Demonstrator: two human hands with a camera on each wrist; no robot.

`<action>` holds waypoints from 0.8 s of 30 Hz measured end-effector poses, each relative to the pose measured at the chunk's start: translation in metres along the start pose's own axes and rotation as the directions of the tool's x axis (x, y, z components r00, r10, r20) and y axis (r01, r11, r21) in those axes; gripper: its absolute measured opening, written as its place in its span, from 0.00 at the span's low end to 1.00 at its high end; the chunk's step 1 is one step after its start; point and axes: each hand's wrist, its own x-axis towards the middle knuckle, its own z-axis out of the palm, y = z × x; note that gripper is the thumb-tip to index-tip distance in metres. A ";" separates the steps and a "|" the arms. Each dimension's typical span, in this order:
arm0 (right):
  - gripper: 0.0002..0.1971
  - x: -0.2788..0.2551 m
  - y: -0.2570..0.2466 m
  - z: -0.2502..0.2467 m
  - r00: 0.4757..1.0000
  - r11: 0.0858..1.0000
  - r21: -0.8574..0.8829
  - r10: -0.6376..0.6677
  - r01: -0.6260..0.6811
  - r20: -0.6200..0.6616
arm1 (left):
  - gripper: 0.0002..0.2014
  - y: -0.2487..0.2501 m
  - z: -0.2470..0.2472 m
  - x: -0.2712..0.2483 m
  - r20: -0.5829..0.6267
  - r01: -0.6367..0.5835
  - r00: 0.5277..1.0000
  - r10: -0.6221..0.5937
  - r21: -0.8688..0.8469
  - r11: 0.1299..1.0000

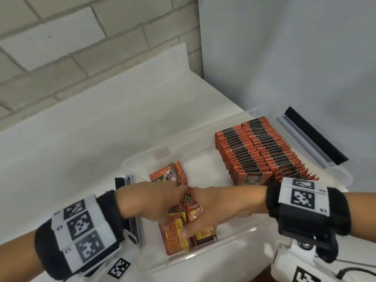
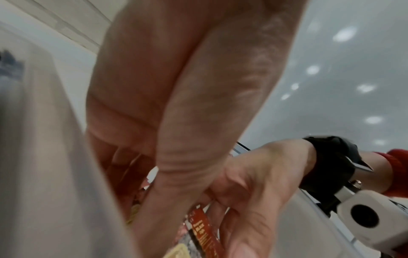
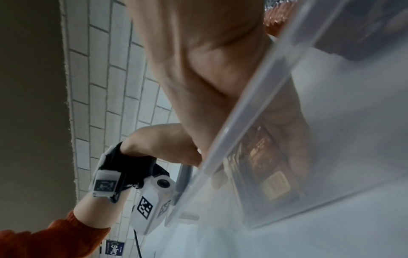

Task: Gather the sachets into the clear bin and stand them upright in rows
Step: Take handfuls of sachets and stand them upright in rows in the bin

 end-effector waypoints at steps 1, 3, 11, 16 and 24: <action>0.37 0.000 -0.001 0.000 1.000 1.000 0.016 0.011 -0.011 -0.010 | 0.27 0.000 -0.001 0.000 -0.031 -0.008 0.999 0.009 0.016 1.000; 0.21 0.000 -0.001 -0.002 1.000 0.997 0.078 0.011 -0.009 -0.022 | 0.21 -0.002 -0.004 0.001 -0.093 -0.020 0.995 0.021 0.012 1.000; 0.12 -0.029 -0.006 -0.028 0.987 0.956 0.284 -0.032 0.077 -0.160 | 0.05 -0.029 -0.031 -0.018 -0.234 -0.179 0.969 0.083 -0.427 0.886; 0.05 -0.051 0.000 -0.042 0.961 0.826 0.529 -0.053 0.195 -0.271 | 0.12 -0.034 -0.042 -0.025 -0.394 -0.330 0.919 0.025 -0.731 0.597; 0.12 -0.075 0.006 -0.051 0.911 0.636 0.693 -0.040 0.340 -0.411 | 0.14 -0.006 -0.056 -0.006 -0.511 -0.450 0.855 -0.084 -0.813 0.369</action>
